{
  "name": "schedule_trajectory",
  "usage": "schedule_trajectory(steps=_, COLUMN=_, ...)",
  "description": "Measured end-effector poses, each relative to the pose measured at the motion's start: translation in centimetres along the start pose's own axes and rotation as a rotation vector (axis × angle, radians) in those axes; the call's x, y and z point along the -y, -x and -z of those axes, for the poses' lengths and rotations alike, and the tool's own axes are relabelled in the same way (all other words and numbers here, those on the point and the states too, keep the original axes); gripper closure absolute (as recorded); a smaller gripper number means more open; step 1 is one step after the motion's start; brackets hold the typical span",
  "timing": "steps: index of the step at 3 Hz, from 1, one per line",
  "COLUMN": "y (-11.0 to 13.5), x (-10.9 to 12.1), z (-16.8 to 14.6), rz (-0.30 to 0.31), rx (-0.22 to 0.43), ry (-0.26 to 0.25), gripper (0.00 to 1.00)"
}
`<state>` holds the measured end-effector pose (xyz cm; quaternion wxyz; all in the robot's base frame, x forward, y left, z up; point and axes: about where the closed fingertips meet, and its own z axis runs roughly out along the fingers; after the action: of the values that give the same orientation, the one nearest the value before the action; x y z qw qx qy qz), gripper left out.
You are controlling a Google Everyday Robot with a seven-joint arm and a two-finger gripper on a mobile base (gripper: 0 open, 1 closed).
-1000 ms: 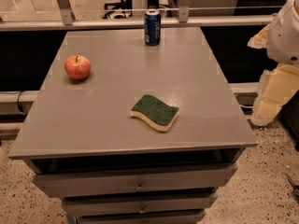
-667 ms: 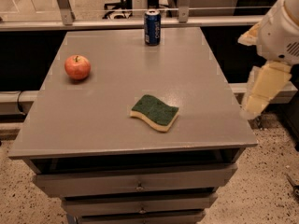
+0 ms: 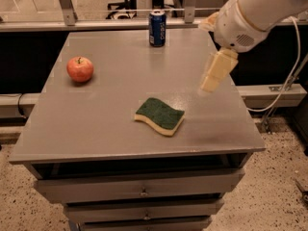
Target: Move apple near sponge
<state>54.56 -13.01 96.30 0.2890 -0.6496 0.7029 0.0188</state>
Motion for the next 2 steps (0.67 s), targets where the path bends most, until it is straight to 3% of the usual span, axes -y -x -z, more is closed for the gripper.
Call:
schedule_trajectory(steps=1, y=3.52, x=3.09, z=-3.89, rz=0.025, rx=0.127, ry=-0.015, gripper=0.0)
schedule_trajectory(steps=2, y=3.52, x=3.09, z=-3.9, rz=0.025, rx=0.127, ry=-0.015, gripper=0.0)
